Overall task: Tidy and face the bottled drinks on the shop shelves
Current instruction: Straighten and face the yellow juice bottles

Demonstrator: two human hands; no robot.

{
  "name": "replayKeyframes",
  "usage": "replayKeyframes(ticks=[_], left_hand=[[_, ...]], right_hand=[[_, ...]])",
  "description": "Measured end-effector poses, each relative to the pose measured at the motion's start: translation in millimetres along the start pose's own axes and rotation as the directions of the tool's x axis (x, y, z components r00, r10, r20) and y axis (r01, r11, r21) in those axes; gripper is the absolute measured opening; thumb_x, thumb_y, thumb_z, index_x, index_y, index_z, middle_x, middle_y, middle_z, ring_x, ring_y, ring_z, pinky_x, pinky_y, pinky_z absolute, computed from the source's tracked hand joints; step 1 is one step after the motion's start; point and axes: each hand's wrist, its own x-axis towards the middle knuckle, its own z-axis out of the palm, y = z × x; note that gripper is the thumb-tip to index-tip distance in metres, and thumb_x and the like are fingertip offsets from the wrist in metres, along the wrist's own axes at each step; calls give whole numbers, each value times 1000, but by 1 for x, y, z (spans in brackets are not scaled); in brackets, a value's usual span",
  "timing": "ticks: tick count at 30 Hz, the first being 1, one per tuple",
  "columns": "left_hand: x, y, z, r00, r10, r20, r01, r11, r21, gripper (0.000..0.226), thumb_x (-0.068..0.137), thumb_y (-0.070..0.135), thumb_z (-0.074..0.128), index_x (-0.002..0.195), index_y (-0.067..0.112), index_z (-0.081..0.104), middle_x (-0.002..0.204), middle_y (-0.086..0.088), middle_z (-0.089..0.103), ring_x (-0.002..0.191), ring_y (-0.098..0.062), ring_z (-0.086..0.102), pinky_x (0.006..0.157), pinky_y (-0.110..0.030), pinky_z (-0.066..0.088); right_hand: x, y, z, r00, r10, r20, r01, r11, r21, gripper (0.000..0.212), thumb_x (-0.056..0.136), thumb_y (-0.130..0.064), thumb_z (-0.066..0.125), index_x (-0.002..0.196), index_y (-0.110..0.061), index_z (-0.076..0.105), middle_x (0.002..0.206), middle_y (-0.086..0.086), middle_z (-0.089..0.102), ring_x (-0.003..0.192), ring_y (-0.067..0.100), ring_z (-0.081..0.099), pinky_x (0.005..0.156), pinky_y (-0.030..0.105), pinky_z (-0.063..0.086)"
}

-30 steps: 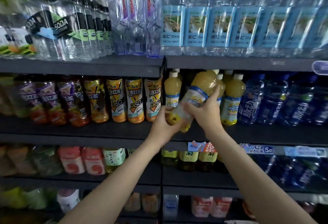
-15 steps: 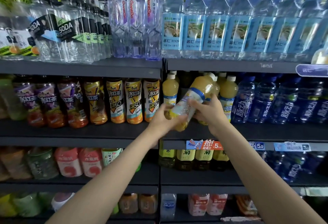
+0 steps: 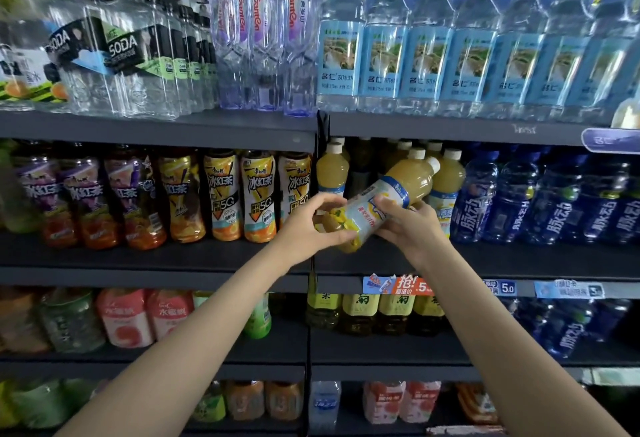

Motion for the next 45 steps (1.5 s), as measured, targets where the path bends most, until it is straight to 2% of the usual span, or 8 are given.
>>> replayKeyframes(ticks=[5,10,20,24,27,31,36,45], left_hand=[[0,-18,4,995,-90,50,82,988,132,40,78,16,73,114,13,55,116,0,58,105,-14,57,90,-24,46],[8,-46,1,983,-174,-65,180,978,103,33,82,10,69,113,13,55,110,3,60,95,-8,58,76,-11,42],[31,-72,11,974,-222,-42,225,964,139,66,73,24,78,128,17,41,124,1,54,116,-14,52,96,-26,43],[37,-74,15,972,-191,-140,212,963,163,67,77,23,75,133,13,41,112,7,52,103,-6,49,69,3,37],[44,-78,14,966,-154,-207,190,968,167,65,72,28,79,128,13,48,105,12,53,97,-2,51,66,3,36],[47,-86,16,958,-160,-240,212,955,208,66,68,38,80,122,17,49,107,15,53,97,1,50,66,0,37],[50,-94,12,962,-189,-198,220,965,144,58,67,29,82,112,25,47,99,23,56,86,15,54,67,-1,41],[50,-100,12,972,-154,-176,175,979,109,56,69,19,81,110,27,44,99,25,53,84,29,47,68,3,37]], right_hand=[[9,16,-7,977,-204,-58,176,931,-319,59,70,-2,80,117,-12,47,108,3,65,99,24,65,80,43,58],[26,32,-19,940,-342,-12,253,718,-649,83,70,-8,81,138,-11,33,113,0,58,106,26,61,90,42,51],[65,67,23,907,-364,212,402,599,-692,81,70,-9,82,138,-8,36,124,11,59,110,25,59,91,35,50],[81,71,20,933,-181,312,337,748,-573,42,85,-19,69,122,-8,52,112,3,64,106,16,61,87,25,50],[100,68,-1,968,-203,148,247,875,-417,40,92,-32,58,125,-10,55,120,6,63,115,17,58,97,30,47],[142,71,1,943,-332,2,231,655,-720,61,89,-29,65,139,-5,39,132,13,55,121,25,51,95,28,41],[197,87,18,957,-262,-123,100,700,-707,76,87,-26,66,147,-6,24,147,13,38,135,29,36,111,38,30],[234,101,25,906,-346,-244,-38,507,-861,44,103,-26,36,142,-7,35,138,12,48,127,27,45,103,28,33]])
